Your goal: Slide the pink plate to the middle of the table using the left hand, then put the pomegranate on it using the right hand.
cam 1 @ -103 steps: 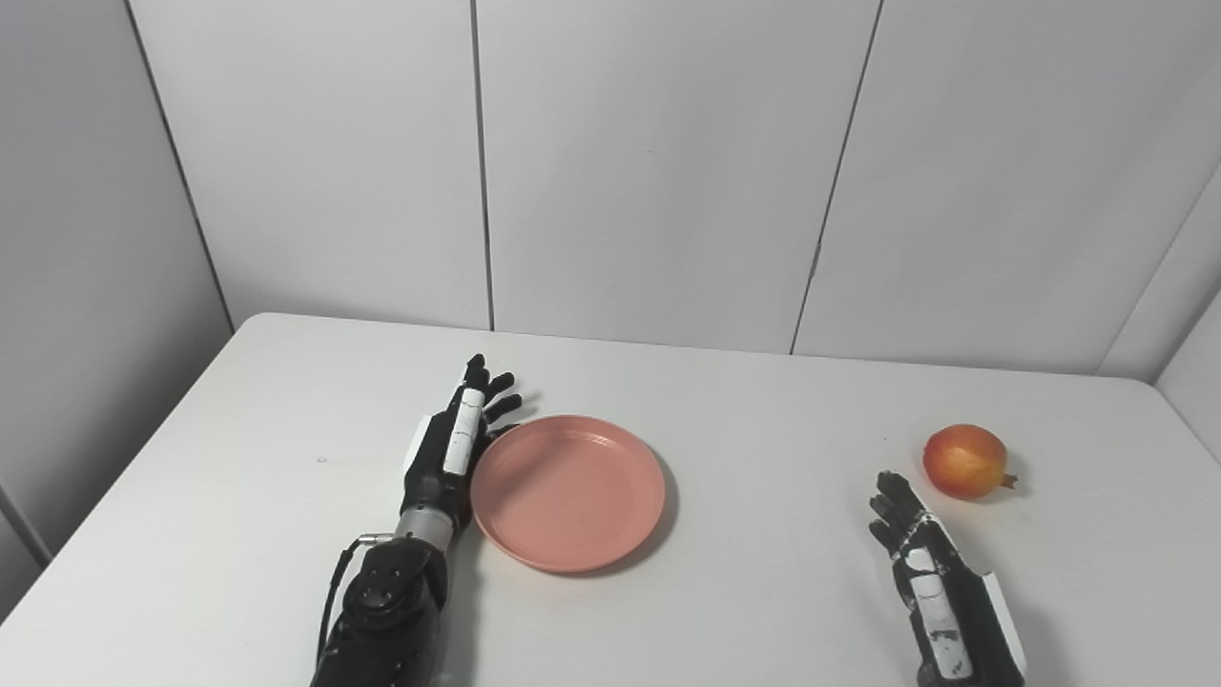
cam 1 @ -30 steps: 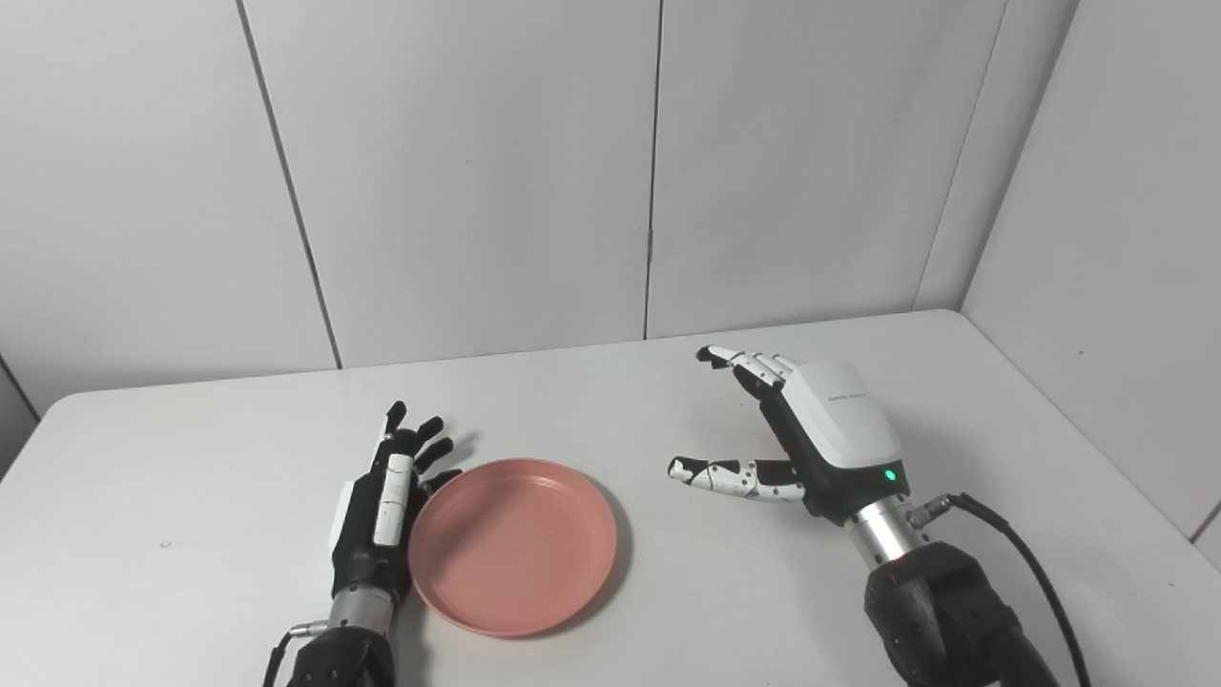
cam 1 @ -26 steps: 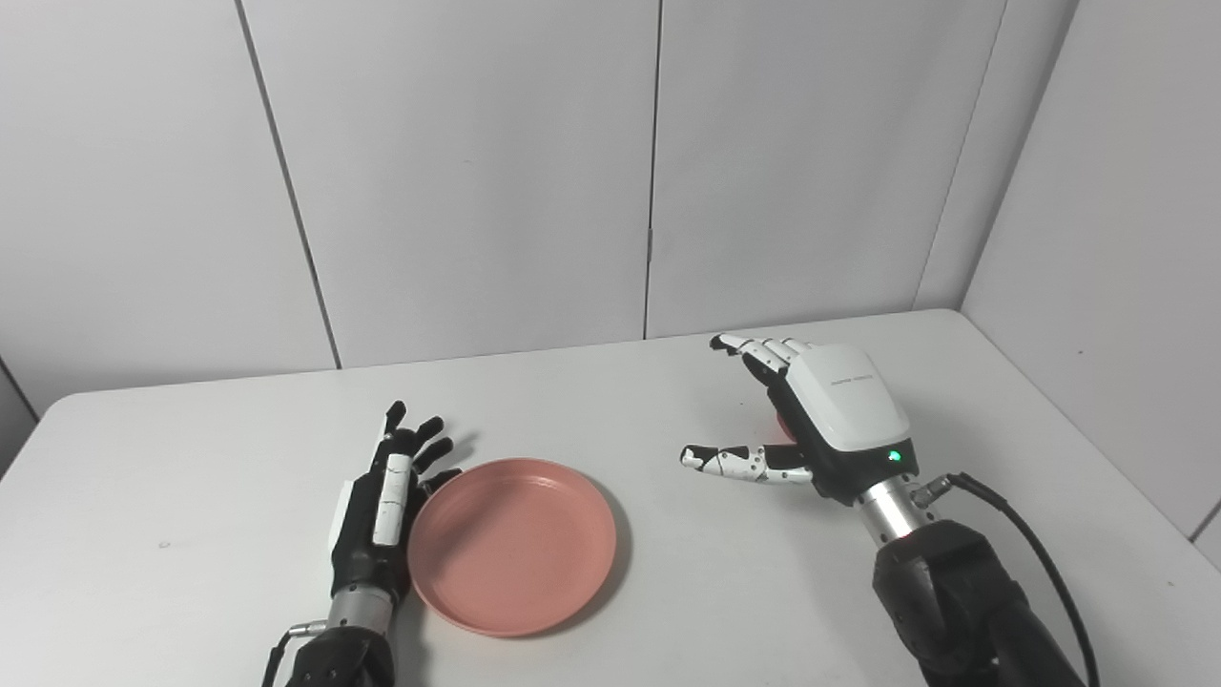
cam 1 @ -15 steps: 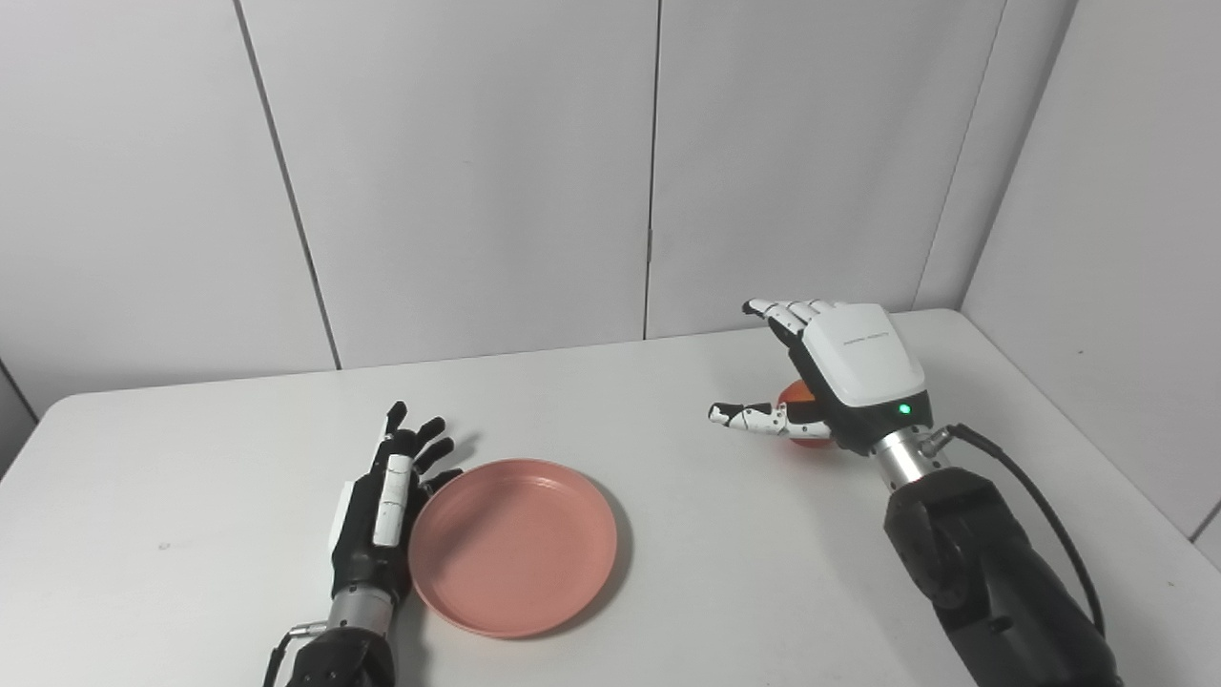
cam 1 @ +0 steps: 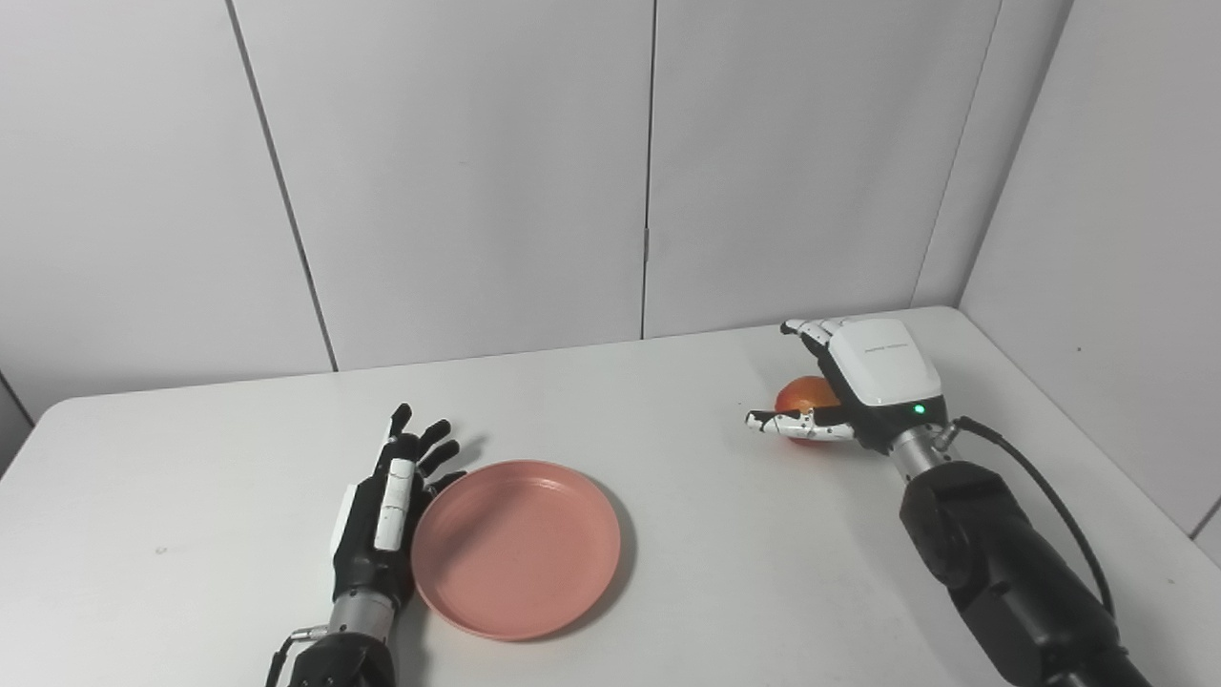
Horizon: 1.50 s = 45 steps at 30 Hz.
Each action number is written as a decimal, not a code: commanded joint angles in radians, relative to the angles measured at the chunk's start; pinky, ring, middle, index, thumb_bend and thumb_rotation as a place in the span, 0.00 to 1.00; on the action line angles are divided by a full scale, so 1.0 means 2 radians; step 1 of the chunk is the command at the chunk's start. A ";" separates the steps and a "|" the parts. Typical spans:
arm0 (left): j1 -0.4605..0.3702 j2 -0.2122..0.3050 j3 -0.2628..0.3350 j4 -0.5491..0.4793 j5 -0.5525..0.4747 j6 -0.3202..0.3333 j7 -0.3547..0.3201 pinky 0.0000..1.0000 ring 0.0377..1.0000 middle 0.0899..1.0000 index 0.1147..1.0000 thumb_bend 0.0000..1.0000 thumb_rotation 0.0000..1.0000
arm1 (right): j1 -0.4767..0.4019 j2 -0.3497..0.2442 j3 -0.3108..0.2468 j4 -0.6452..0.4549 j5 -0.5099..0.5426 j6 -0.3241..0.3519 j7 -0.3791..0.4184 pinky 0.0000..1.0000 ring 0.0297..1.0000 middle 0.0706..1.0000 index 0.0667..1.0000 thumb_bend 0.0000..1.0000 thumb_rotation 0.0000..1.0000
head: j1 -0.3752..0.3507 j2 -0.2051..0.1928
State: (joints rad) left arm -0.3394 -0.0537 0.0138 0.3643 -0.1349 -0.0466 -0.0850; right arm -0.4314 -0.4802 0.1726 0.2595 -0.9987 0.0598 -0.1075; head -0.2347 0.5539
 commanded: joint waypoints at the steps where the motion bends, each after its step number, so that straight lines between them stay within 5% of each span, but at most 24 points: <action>1: 0.010 -0.006 -0.004 0.000 -0.001 0.010 -0.003 0.70 0.83 0.84 1.00 0.87 0.86 | -0.033 -0.017 -0.002 -0.002 0.012 -0.003 0.003 0.67 0.74 0.77 0.77 0.83 0.88 | 0.002 0.000; 19: 0.012 -0.009 -0.007 -0.009 0.004 0.018 0.004 0.69 0.83 0.85 1.00 0.85 0.87 | -0.087 -0.004 0.031 0.064 0.030 0.027 0.034 0.61 0.71 0.77 0.78 0.82 0.82 | 0.007 0.004; 45: 0.018 -0.011 -0.008 -0.027 0.005 0.036 0.005 0.67 0.83 0.84 1.00 0.85 0.87 | -0.074 -0.004 0.055 0.105 0.047 0.069 0.054 0.54 0.65 0.72 0.73 0.81 0.82 | 0.012 0.013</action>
State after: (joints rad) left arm -0.3078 -0.0708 0.0035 0.3104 -0.1277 -0.0078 -0.0780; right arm -0.5504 -0.4674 0.2928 0.4784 -0.9196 0.1765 -0.0033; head -0.2117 0.5783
